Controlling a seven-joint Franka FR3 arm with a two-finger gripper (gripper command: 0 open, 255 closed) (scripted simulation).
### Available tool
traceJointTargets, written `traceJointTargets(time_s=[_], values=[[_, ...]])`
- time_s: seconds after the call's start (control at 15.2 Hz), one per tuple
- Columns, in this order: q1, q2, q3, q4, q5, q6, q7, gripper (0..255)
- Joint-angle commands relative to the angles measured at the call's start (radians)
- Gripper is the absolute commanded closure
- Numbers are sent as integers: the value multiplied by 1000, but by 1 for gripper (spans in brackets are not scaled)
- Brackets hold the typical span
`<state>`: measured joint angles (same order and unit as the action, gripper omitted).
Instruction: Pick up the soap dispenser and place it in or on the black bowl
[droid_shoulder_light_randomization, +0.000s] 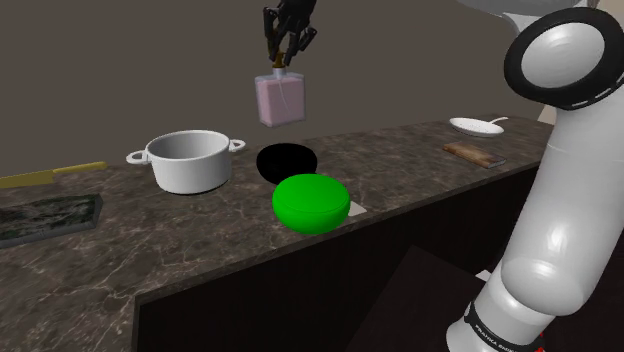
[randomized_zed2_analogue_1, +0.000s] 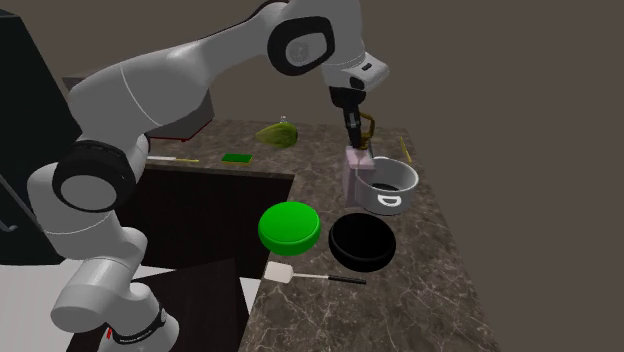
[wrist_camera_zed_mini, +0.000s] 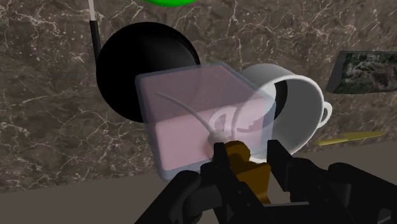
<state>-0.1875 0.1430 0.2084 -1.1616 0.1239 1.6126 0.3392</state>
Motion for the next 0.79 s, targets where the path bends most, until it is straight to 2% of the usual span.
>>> traceJointTargets(time_s=[0.0, 0.13, 0.73], values=[[-21, 41, -15, 75, 6, -40, -34, 255], [-45, 94, -28, 165, 11, -83, -67, 255], [-59, -12, -32, -115, 35, 89, -103, 255]])
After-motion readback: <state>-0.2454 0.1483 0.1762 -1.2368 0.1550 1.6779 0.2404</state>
